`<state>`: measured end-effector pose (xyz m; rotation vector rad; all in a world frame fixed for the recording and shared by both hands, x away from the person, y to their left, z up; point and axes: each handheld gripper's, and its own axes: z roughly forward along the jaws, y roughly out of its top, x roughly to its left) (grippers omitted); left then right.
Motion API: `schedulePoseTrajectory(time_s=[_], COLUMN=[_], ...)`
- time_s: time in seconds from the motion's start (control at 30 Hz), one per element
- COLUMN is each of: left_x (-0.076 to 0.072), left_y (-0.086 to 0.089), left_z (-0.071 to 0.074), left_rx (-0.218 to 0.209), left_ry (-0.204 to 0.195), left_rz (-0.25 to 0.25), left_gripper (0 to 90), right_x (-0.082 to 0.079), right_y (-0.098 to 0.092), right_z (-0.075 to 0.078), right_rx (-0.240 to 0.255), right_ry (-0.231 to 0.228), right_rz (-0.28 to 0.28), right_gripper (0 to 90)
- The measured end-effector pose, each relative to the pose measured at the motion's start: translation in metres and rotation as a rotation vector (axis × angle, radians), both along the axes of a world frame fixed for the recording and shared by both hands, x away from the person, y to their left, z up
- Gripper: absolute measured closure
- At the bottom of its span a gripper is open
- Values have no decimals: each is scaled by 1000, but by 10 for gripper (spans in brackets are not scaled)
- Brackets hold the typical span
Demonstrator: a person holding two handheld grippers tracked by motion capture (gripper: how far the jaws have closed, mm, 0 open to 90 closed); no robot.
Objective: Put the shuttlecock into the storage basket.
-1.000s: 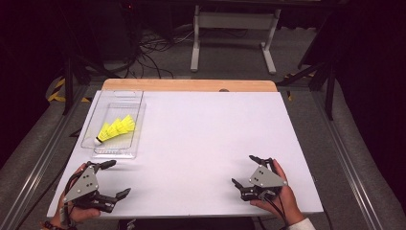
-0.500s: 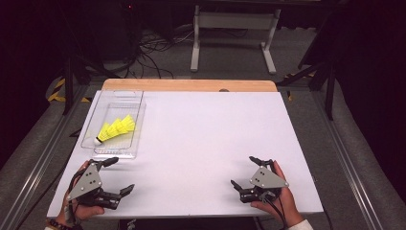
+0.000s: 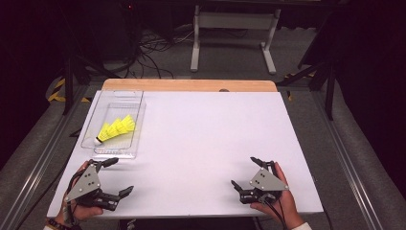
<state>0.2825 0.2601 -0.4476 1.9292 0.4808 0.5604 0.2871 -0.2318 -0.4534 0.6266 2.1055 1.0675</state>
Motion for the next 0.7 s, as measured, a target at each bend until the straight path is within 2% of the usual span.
schedulePoseTrajectory(time_s=[0.43, 0.7], left_x=[1, 3], left_y=[-1, 0], left_z=[-2, -3], left_rx=[13, 25], left_ry=[10, 15], left_rz=[4, 6], left_gripper=[37, 37], right_x=[2, 3], right_y=[-1, 0], right_z=[-2, -4], right_rx=[5, -10], right_ry=[8, 15], right_rz=[-4, -6], right_gripper=[67, 67])
